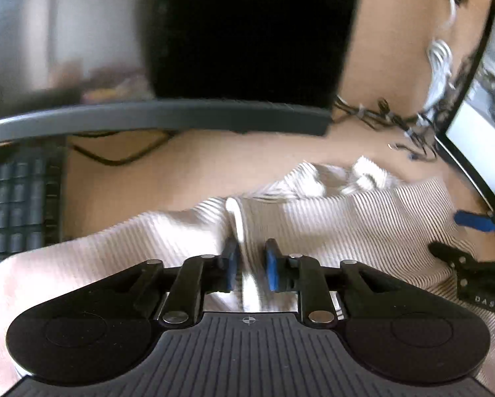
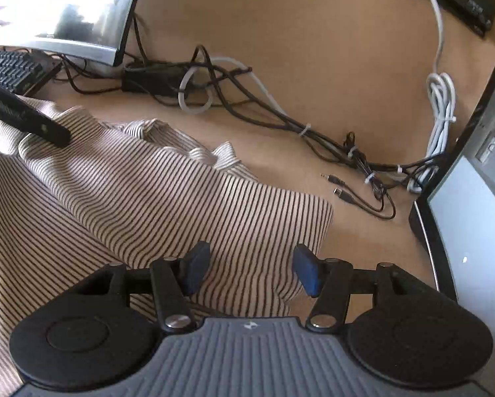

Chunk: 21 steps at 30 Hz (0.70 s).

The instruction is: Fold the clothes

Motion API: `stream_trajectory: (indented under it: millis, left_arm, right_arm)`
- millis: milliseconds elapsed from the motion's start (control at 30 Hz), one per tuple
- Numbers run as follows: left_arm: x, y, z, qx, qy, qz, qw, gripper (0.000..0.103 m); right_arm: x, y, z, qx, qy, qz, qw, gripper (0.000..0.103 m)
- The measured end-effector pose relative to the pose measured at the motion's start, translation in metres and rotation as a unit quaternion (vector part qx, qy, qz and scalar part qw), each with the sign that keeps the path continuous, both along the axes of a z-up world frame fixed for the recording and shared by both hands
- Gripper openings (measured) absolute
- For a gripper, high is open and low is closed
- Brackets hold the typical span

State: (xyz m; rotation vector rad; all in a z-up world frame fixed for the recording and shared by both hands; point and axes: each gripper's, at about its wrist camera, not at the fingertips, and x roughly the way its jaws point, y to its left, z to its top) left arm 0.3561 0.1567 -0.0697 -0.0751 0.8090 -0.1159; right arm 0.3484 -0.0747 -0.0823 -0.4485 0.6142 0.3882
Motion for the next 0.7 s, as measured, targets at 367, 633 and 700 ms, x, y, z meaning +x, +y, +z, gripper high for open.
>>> stream_trajectory:
  millis: [367,633,700]
  left_arm:
    - [-0.124,0.138,0.042,-0.010,-0.022,0.186,0.9822,0.068]
    - [-0.156,0.234,0.018,-0.030,-0.005,0.288,0.9570,0.072]
    - [-0.149,0.237,0.011,-0.035,-0.007,0.285,0.9578,0.068]
  right_arm:
    - [-0.011,-0.010,0.025,0.047,0.022,-0.019,0.998,0.060]
    - [-0.037,0.012,0.063,0.119,0.035,-0.006,0.992,0.062]
    - [-0.041,0.023,0.071,0.133,0.041,0.004,0.990,0.062]
